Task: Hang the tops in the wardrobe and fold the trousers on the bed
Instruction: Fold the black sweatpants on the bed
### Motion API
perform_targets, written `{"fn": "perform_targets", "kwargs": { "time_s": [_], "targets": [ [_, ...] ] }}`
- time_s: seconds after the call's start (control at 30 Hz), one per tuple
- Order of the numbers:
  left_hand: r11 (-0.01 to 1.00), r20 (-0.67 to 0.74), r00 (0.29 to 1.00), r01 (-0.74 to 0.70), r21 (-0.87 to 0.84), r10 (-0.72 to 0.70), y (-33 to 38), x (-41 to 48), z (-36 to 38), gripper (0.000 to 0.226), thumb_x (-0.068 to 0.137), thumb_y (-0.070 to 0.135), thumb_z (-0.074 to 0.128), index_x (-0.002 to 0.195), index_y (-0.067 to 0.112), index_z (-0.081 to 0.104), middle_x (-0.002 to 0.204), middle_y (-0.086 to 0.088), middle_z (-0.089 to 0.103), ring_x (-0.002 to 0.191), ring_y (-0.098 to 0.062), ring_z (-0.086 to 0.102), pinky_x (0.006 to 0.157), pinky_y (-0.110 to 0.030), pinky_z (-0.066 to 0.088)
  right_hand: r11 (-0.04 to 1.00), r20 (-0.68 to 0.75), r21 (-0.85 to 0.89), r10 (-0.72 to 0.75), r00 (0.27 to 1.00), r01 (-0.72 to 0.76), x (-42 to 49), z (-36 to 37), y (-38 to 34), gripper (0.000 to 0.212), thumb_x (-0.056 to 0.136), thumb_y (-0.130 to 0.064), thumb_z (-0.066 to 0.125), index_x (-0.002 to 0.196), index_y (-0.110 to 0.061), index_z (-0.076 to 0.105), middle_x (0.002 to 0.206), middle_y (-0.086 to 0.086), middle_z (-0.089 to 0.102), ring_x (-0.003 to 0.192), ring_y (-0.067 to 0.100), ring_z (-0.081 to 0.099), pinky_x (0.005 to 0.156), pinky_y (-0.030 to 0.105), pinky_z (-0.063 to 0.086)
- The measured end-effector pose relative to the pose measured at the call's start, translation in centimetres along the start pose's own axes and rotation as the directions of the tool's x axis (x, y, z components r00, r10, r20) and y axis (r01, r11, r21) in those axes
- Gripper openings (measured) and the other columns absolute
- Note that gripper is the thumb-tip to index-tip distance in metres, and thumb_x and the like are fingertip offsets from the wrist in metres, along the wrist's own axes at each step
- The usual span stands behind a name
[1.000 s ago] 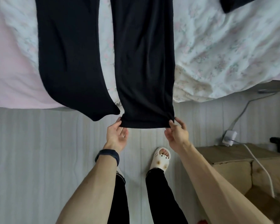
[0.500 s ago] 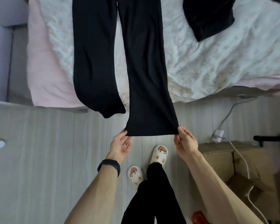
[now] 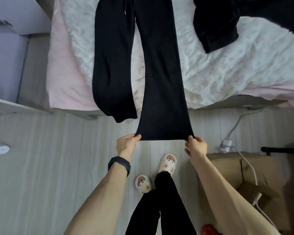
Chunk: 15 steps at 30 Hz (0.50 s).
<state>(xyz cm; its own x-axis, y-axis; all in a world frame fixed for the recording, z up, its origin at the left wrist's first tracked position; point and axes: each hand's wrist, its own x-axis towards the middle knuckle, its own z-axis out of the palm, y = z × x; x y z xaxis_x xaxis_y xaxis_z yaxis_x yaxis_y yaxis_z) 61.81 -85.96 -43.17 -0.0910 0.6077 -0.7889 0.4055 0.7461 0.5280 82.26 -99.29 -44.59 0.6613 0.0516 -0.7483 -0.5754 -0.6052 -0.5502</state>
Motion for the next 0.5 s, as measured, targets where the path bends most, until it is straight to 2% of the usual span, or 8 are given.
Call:
{"fn": "perform_targets", "kwargs": {
  "time_s": [0.03, 0.13, 0.2, 0.27, 0.3, 0.4, 0.5],
  "targets": [
    [1.000, 0.013, 1.000, -0.002, -0.014, 0.002, -0.1, -0.1, 0.1, 0.040, 0.079, 0.030, 0.085, 0.115, 0.018, 0.073, 0.107, 0.000, 0.074, 0.101, -0.020, 0.069, 0.093, -0.035, 0.054, 0.999, 0.028, 0.030, -0.044, 0.999, 0.043, -0.1, -0.1, 0.0, 0.021, 0.102, -0.024, 0.056, 0.118, -0.013, 0.066, 0.096, 0.003, 0.072, 0.080, 0.014, 0.066, 0.070, 0.031, 0.053],
    [0.996, 0.048, 0.998, -0.036, -0.082, 0.041, 0.0, -0.3, -0.1, 0.026, 0.077, 0.034, 0.086, 0.098, 0.028, 0.072, 0.098, 0.006, 0.074, 0.094, -0.012, 0.068, 0.074, -0.028, 0.051, 0.963, 0.046, 0.211, -0.183, 0.982, 0.170, -0.1, -1.3, -0.1, 0.011, 0.099, -0.029, 0.063, 0.107, -0.022, 0.066, 0.098, 0.000, 0.072, 0.079, 0.005, 0.069, 0.069, 0.028, 0.050],
    [0.997, 0.075, 0.996, -0.037, -0.064, 0.042, 0.0, -0.4, -0.4, 0.022, 0.079, 0.033, 0.084, 0.094, 0.027, 0.068, 0.097, 0.003, 0.073, 0.094, -0.012, 0.067, 0.072, -0.028, 0.048, 0.970, 0.045, 0.221, -0.113, 0.993, 0.100, 0.2, -2.0, 0.4, 0.018, 0.100, -0.029, 0.063, 0.113, -0.017, 0.062, 0.104, 0.001, 0.069, 0.086, 0.010, 0.066, 0.073, 0.029, 0.050],
    [0.999, 0.120, 0.993, 0.020, -0.037, -0.015, -0.3, -0.7, -0.7, 0.024, 0.082, 0.028, 0.082, 0.099, 0.020, 0.067, 0.100, -0.001, 0.075, 0.093, -0.013, 0.070, 0.073, -0.029, 0.048, 0.983, 0.067, 0.185, 0.009, 0.998, -0.021, -0.1, -2.5, 1.4, 0.026, 0.101, -0.027, 0.061, 0.122, -0.013, 0.058, 0.107, 0.005, 0.065, 0.089, 0.014, 0.061, 0.075, 0.031, 0.048],
    [0.997, 0.154, 0.987, 0.047, -0.057, -0.038, -0.6, -0.9, -0.7, 0.025, 0.083, 0.025, 0.081, 0.102, 0.017, 0.067, 0.101, -0.001, 0.076, 0.090, -0.013, 0.072, 0.073, -0.029, 0.049, 0.979, 0.081, 0.200, 0.028, 0.996, -0.044, -0.2, -2.6, 1.9, 0.026, 0.102, -0.027, 0.061, 0.121, -0.010, 0.060, 0.105, 0.005, 0.063, 0.087, 0.014, 0.059, 0.074, 0.031, 0.047],
    [0.986, 0.223, 0.975, 0.048, -0.162, -0.010, -0.6, -1.8, -0.9, 0.031, 0.082, 0.026, 0.083, 0.106, 0.014, 0.068, 0.098, 0.000, 0.078, 0.079, -0.010, 0.073, 0.071, -0.026, 0.051, 0.953, 0.070, 0.301, -0.060, 0.996, 0.036, -1.2, -2.9, 1.5, 0.019, 0.101, -0.031, 0.061, 0.102, -0.013, 0.069, 0.090, 0.000, 0.066, 0.077, 0.010, 0.061, 0.068, 0.028, 0.047],
    [0.977, 0.229, 0.972, -0.010, -0.211, 0.060, -0.8, -2.2, -1.2, 0.034, 0.079, 0.039, 0.084, 0.100, 0.017, 0.070, 0.093, 0.004, 0.077, 0.076, -0.008, 0.071, 0.068, -0.024, 0.051, 0.951, 0.014, 0.286, -0.126, 0.992, 0.117, -1.6, -3.2, 1.7, 0.017, 0.103, -0.032, 0.058, 0.109, -0.018, 0.067, 0.096, -0.006, 0.069, 0.082, 0.009, 0.066, 0.069, 0.027, 0.048]
  ]
}}
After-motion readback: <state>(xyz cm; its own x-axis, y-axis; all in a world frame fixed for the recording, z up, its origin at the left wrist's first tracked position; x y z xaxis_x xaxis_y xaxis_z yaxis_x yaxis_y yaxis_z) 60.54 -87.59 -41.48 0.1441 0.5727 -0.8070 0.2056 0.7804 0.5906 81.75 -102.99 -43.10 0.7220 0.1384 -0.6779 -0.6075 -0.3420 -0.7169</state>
